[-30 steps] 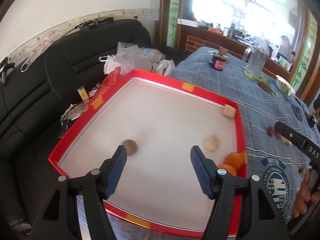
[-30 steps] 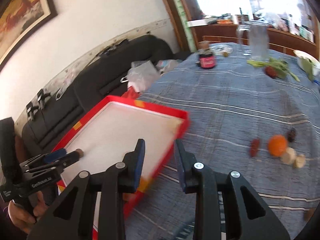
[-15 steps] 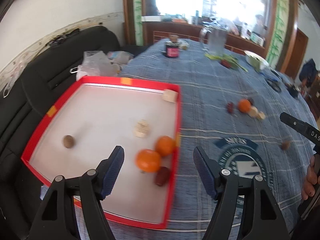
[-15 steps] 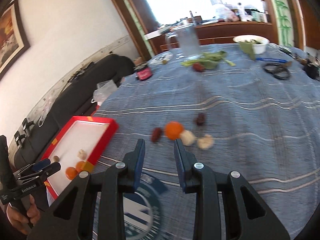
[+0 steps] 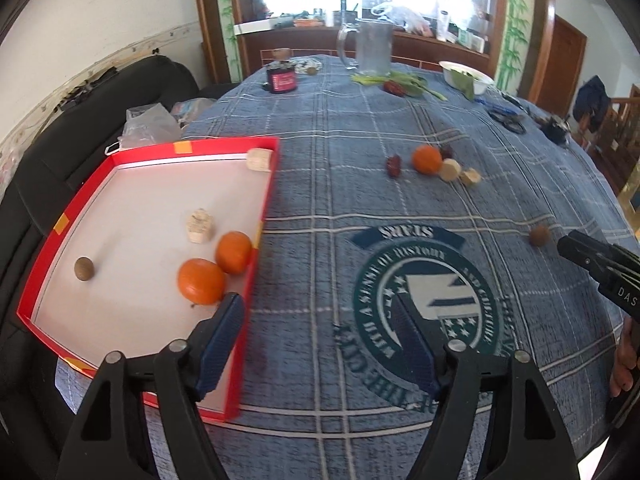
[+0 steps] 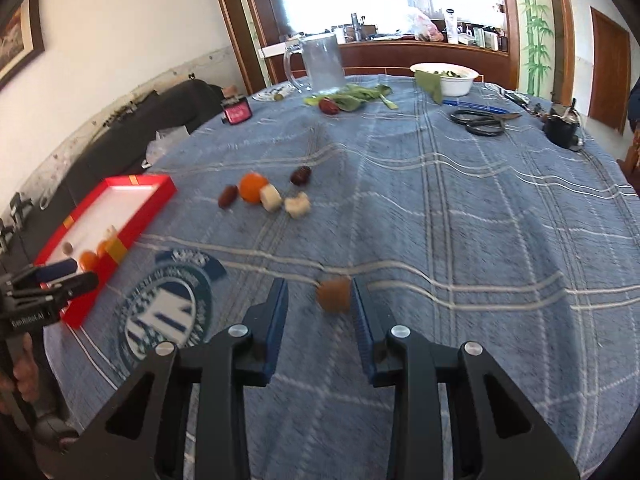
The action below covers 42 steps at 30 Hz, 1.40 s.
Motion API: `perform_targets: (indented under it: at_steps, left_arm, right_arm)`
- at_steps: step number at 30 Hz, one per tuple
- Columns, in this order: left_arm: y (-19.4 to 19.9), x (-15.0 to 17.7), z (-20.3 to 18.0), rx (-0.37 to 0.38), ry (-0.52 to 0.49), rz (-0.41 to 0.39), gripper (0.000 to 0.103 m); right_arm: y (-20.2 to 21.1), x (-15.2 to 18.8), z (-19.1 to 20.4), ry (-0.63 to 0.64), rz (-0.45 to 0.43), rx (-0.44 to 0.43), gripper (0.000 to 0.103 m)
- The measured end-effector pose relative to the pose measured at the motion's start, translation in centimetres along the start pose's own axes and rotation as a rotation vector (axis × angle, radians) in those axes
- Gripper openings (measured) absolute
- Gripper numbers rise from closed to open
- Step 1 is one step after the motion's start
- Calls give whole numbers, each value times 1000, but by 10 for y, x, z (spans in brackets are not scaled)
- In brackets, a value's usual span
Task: Organize fruits
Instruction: 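Move both tools back over the fruits on the tablecloth, then grasp an orange with the left tool while the right tool grasps a brown nut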
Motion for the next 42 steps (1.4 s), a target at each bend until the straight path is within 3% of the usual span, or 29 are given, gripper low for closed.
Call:
perform_targets:
  at_steps: [6, 16, 17, 19, 22, 26, 35, 42]
  left_arm:
    - [-4, 6, -12, 19, -20, 21, 78]
    - [-5, 7, -2, 14, -1, 25, 78]
    - [-6, 6, -1, 13, 1, 25, 78]
    - [-7, 4, 1, 10, 1, 24, 78]
    - [-12, -2, 1, 0, -13, 25, 78]
    - [-21, -22, -5, -34, -72, 11, 78]
    - [-65, -85, -29, -46, -215, 10, 78]
    - [-98, -113, -65, 36, -336, 55, 78]
  right_arm:
    - [1, 6, 2, 53, 20, 19, 41]
    - [-34, 0, 7, 57, 117, 100, 41]
    - [-37, 0, 7, 53, 126, 100, 40]
    - [-42, 1, 9, 74, 135, 124, 29]
    - [-41, 0, 13, 92, 135, 133, 28]
    - [-40, -17, 12, 42, 112, 134, 28]
    - [-60, -70, -10, -285, 15, 54, 28]
    - [-74, -59, -32, -300, 92, 83, 28]
Point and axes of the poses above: each gripper's, at about its wrist camera, not at the fingertips, and y roughly against the way its jaws point, z to its left, x to its underside, the point moved 8 cm from there along -y, roughly the way its jaws point, and after that the axes turned 12 degrees about x, right-handed, at the moved point
